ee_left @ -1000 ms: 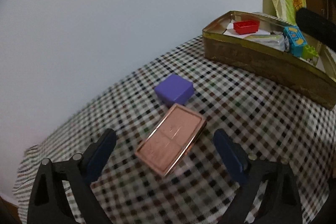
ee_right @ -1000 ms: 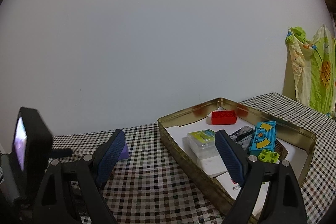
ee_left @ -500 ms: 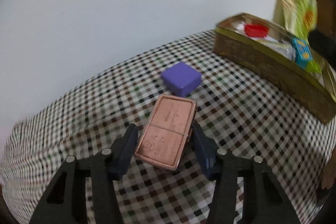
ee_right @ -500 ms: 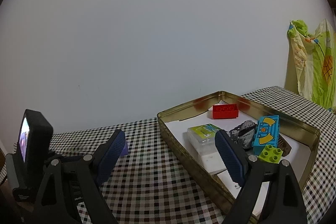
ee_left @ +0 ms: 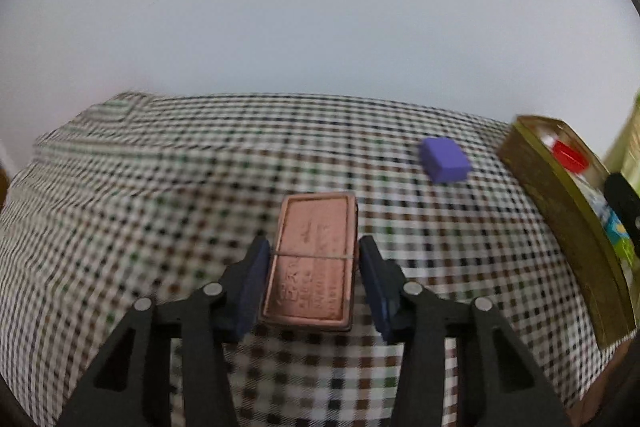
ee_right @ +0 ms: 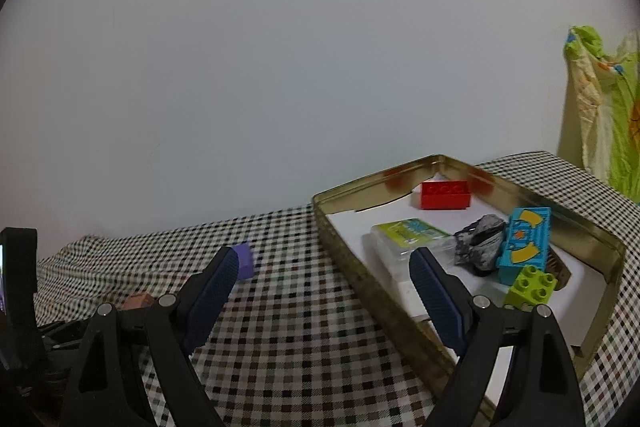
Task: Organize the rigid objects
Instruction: 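Grasp the copper metal case with the left gripper, then grasp the purple block with the right gripper while the left holds the copper case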
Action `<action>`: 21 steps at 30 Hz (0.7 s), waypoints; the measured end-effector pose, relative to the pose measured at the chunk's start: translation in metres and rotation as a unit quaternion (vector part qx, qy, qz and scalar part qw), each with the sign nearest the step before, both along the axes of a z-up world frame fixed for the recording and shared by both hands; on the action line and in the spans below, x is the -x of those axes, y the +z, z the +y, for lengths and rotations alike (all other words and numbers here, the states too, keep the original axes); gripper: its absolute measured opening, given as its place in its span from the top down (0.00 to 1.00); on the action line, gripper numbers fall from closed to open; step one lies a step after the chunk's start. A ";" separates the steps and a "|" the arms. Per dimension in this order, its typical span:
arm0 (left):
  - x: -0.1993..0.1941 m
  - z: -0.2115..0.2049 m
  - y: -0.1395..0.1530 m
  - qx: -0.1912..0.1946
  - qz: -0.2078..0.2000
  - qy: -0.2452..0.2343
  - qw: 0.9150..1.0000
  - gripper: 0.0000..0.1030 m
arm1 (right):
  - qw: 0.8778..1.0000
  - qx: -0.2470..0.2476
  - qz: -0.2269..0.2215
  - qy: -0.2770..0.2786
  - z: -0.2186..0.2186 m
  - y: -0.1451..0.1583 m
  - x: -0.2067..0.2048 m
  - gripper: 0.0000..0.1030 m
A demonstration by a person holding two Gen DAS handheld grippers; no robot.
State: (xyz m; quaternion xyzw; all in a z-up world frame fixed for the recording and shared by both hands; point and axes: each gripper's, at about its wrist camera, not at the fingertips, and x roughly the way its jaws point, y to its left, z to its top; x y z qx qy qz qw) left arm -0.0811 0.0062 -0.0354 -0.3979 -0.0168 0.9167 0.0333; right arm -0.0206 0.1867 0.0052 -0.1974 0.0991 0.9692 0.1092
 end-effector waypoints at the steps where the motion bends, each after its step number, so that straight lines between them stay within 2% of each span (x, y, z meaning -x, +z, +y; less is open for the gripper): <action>1: 0.002 -0.004 -0.001 0.001 -0.003 0.008 1.000 0.56 | 1.000 -0.002 -0.001 0.008 -0.002 0.000 0.001 0.13; 3: 0.000 -0.010 0.001 0.002 -0.004 0.014 1.000 0.56 | 1.000 -0.007 -0.005 0.027 -0.009 0.000 0.004 0.13; 7: 0.002 0.000 -0.003 0.028 -0.006 0.020 0.999 0.56 | 0.998 -0.016 -0.020 0.063 -0.025 -0.002 0.022 0.14; 10: 0.002 -0.005 -0.003 0.017 -0.005 0.027 0.999 0.56 | 0.995 -0.027 -0.041 0.081 -0.038 -0.004 0.046 0.18; 15: 0.005 -0.014 0.000 0.003 -0.004 0.047 0.999 0.56 | 0.988 -0.006 -0.122 0.097 -0.050 -0.022 0.103 0.31; 21: 0.010 -0.016 -0.002 0.008 -0.005 0.057 0.998 0.56 | 0.974 0.011 -0.203 0.101 -0.055 -0.043 0.156 0.32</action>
